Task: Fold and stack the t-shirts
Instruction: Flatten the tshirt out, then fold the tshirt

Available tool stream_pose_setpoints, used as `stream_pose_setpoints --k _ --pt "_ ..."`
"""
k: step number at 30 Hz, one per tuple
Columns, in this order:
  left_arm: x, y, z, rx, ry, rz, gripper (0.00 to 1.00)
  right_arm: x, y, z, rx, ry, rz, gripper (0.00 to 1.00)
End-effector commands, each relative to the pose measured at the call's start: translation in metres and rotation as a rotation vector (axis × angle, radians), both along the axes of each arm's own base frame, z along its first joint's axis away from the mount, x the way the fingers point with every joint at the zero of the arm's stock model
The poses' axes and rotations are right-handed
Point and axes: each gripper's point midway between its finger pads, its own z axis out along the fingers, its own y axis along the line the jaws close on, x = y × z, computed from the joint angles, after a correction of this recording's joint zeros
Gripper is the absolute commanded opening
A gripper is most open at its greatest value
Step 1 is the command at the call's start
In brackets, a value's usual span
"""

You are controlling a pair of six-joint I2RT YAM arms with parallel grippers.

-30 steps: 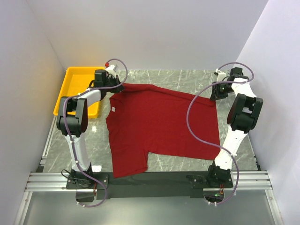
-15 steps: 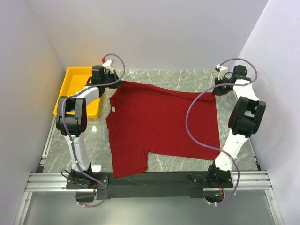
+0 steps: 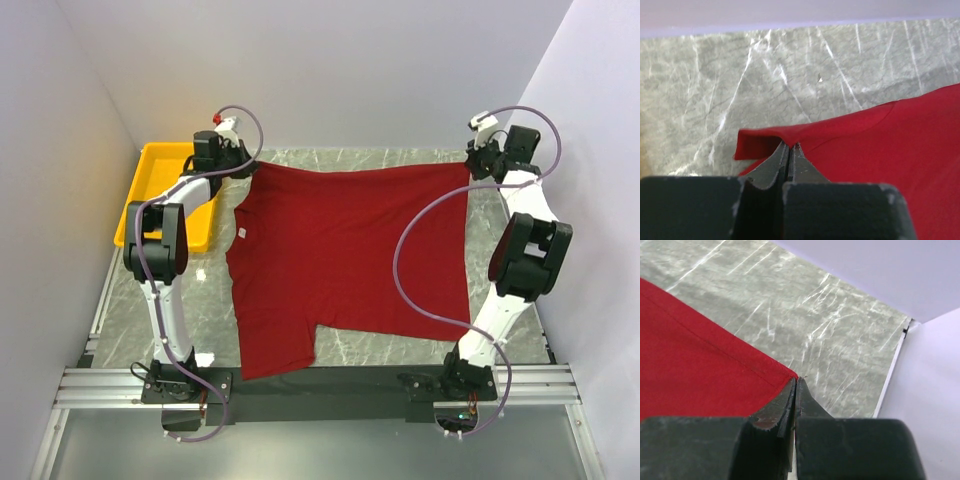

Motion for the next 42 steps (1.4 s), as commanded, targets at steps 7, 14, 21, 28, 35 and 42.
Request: stream_pose_setpoints --k 7,14,21,28,35,42 --pt "0.015 0.009 0.014 -0.003 -0.041 0.017 0.01 0.022 -0.014 0.026 -0.067 -0.124 0.015 0.0" --pt "0.02 0.007 0.011 -0.012 -0.043 0.013 0.01 0.001 0.001 0.017 -0.049 -0.1 0.119 0.0" --pt "0.014 0.009 0.02 0.021 -0.104 0.007 0.01 -0.021 0.006 0.014 -0.042 -0.093 0.187 0.0" --pt "0.008 0.016 0.021 0.102 -0.149 0.003 0.01 -0.046 0.013 0.002 -0.081 -0.106 0.361 0.0" --pt "-0.001 0.012 0.029 0.123 -0.216 -0.045 0.01 -0.061 0.023 -0.011 -0.158 -0.107 0.51 0.0" --pt "-0.01 0.006 0.026 0.134 -0.226 -0.074 0.01 -0.066 0.023 -0.028 -0.221 -0.095 0.565 0.0"
